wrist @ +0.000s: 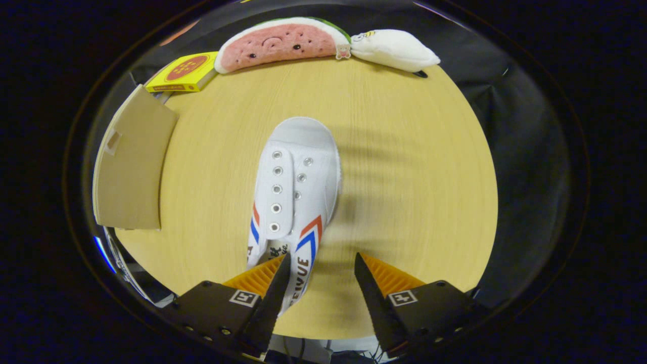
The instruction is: Open the storage box then place both shoes into the box .Put the left shoe in first, then the right shoe, with the right side of both shoes facing outward in a uniform manner.
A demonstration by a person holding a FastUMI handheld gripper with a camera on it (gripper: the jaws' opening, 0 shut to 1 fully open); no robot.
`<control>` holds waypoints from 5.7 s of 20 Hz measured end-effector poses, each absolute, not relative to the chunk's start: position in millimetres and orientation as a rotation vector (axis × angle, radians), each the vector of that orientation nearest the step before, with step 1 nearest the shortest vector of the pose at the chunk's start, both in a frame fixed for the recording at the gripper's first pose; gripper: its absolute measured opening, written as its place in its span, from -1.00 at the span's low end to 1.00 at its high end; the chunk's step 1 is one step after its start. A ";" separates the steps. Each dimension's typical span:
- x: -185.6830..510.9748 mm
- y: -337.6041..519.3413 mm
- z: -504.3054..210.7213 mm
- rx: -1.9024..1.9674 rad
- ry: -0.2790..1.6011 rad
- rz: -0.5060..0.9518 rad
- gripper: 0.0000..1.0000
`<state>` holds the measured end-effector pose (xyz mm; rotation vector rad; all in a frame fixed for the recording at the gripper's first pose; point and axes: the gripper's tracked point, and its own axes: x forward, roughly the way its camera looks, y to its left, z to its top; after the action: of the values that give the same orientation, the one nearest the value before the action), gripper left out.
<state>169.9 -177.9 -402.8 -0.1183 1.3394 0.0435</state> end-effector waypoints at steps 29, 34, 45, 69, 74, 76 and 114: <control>171.3 -169.0 -388.9 0.273 1.283 0.208 -0.99; 158.4 -139.7 -320.4 0.289 1.190 0.238 -0.99; 155.3 37.6 -222.1 0.146 1.109 0.372 -0.99; 165.9 187.8 -297.1 0.035 0.970 0.133 -0.62; 164.2 184.4 -257.2 -0.082 0.769 0.132 0.37; 153.1 189.1 -250.7 -0.057 0.759 0.138 0.67; 26.1 71.3 -6.2 -0.025 0.095 0.079 0.95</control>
<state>26.1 71.3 -6.2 -0.0252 0.0952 0.0786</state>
